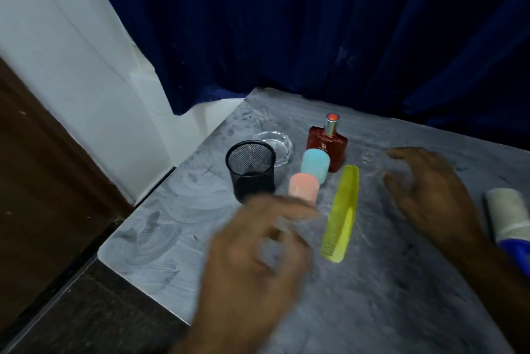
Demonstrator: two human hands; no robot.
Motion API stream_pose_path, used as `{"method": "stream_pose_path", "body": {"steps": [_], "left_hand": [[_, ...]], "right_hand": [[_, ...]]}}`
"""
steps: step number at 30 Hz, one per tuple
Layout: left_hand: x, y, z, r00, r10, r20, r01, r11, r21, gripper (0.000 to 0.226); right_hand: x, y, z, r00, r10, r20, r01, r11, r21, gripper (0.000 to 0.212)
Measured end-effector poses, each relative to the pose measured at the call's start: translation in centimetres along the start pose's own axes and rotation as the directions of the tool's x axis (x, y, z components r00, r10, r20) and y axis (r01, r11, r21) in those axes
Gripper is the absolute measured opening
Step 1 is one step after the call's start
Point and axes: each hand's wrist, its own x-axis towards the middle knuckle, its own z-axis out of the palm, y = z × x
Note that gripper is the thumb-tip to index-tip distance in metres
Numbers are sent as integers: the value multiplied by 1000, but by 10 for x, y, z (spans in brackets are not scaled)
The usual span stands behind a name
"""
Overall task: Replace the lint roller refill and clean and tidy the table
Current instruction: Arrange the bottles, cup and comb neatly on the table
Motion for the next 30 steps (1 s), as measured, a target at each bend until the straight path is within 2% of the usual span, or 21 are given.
{"method": "stream_pose_path", "body": {"steps": [2, 4, 5, 7, 9, 14, 17, 24, 30], "left_hand": [[38, -27, -41, 973, -100, -207, 90, 994, -56, 24], [86, -71, -69, 934, -224, -280, 219, 974, -50, 18], [109, -96, -74, 916, -305, -260, 310, 950, -23, 15], [144, -146, -72, 869, -478, -130, 487, 871, 54, 13], [165, -184, -56, 812, -584, 17, 576, 805, 145, 14], [182, -212, -12, 726, -655, 211, 589, 750, 302, 20], [183, -215, 1, 746, -617, 252, 536, 780, 323, 16], [187, -212, 12, 793, -566, 226, 486, 811, 326, 9], [191, -217, 15, 778, -577, 251, 504, 810, 299, 8]], "right_hand": [[-5, -1, -10, 999, -4, -35, 5, 1000, 27, 35], [-7, -7, -18, 997, -22, -77, 26, 998, 55, 30], [-9, -13, -22, 994, -34, -104, 41, 997, 70, 28], [-11, -26, -26, 988, -47, -148, 64, 992, 106, 26], [-14, -37, -28, 983, -51, -178, 73, 990, 117, 23], [-26, -42, -40, 976, -20, -215, 50, 989, 138, 21], [-34, -32, -49, 980, 11, -198, 15, 991, 133, 19], [-50, -17, -44, 979, 64, -193, -35, 988, 149, 17], [-55, -22, -32, 976, 80, -201, -38, 978, 204, 16]]}}
